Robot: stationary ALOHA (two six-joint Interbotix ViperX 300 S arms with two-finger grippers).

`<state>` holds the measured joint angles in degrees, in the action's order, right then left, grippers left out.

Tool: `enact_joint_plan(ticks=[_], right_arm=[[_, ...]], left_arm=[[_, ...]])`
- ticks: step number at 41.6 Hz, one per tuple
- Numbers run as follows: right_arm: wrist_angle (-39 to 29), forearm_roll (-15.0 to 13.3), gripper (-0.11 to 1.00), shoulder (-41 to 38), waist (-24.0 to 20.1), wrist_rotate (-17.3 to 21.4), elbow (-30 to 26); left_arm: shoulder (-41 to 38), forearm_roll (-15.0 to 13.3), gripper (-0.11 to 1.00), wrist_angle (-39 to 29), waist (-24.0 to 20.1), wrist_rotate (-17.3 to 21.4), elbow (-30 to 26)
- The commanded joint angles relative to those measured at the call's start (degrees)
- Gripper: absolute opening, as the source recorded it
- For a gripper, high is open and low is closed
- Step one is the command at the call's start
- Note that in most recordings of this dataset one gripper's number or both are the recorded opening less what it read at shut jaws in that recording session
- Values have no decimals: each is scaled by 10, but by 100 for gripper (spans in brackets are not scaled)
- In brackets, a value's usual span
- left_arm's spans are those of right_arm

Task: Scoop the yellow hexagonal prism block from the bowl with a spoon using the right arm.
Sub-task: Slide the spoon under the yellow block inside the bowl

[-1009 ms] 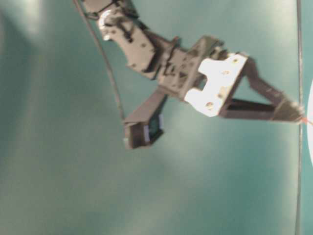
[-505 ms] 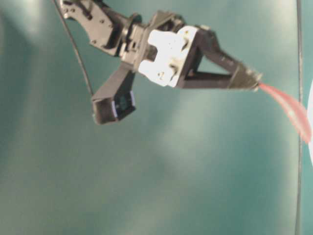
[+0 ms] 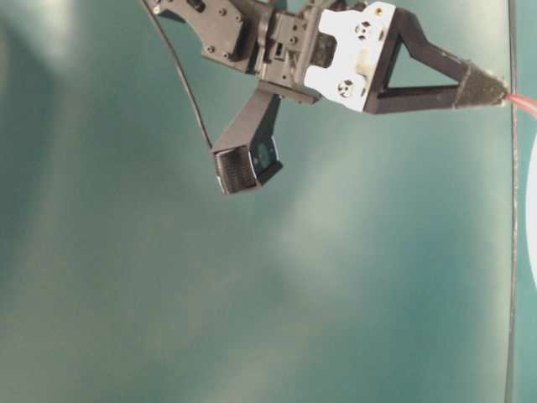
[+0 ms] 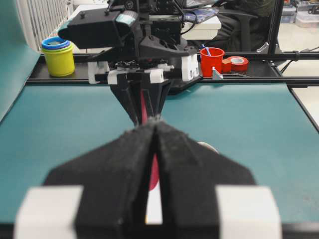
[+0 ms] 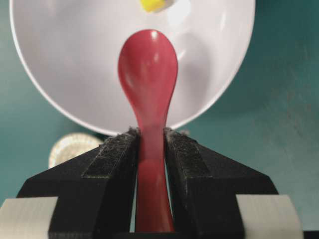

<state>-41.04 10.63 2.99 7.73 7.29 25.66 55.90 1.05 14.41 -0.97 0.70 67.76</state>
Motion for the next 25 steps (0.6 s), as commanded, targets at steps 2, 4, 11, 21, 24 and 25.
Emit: enact_joint_plan(ticks=[2, 4, 11, 21, 24, 25], right_arm=[[21, 0, 23, -3, -1, -2, -6], [24, -1, 23, -9, -1, -2, -6], [25, -1, 23, -26, -1, -3, -8], [33, 0, 23, -44, -1, -5, -20], [39, 0, 23, -48, -1, -6, -25], [40, 0, 23, -51, -1, -6, -27]], left_arm=[[-3, 2, 0, 3, -1, 0, -11], [-4, 2, 0, 3, -1, 0, -10], [-4, 2, 0, 3, -1, 0, -10], [-3, 1, 0, 3, -1, 0, -10], [-3, 2, 0, 3, -1, 0, -10], [-3, 2, 0, 3, -1, 0, -11]])
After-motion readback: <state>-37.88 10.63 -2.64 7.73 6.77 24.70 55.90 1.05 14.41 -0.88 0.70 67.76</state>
